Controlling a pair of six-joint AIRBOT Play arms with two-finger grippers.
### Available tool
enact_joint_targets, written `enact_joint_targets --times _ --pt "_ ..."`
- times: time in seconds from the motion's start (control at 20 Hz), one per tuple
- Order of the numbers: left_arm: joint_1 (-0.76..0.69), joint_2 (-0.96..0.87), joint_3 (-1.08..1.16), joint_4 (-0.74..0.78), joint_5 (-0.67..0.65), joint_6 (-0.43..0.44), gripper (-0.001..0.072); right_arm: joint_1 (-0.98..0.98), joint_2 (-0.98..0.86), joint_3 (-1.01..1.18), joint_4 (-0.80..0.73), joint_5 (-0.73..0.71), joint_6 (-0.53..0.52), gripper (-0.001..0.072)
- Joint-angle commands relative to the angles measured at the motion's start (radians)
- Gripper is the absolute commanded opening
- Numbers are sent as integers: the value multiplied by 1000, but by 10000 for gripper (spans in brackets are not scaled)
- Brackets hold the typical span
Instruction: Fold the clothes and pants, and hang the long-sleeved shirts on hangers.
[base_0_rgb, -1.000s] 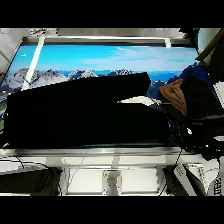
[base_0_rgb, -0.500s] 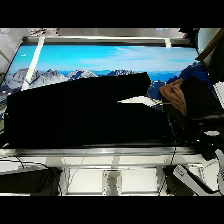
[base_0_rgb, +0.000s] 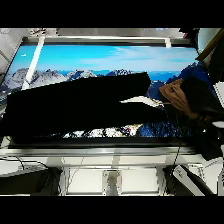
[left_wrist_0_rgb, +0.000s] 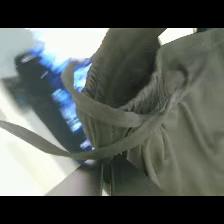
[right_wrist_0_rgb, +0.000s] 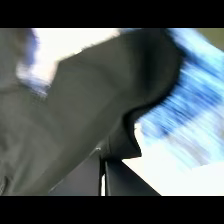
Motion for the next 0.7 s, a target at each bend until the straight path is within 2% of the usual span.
enact_joint_targets --times 0.0,0.15,0.35,0.45,0.65 --pt "-55 36 62 -108 -7 1 17 159 -16 197 92 -131 -6 1" --pt "-193 35 92 -143 116 0 17 314 -168 395 92 -269 13 1" --pt "-348 29 100 -142 467 -85 16 411 -469 691 93 -340 65 1" --pt "-401 11 103 -143 598 -93 16 439 -618 843 93 -374 90 1" --pt "-490 -83 103 -143 744 -95 16 475 -829 1020 93 -472 165 1"
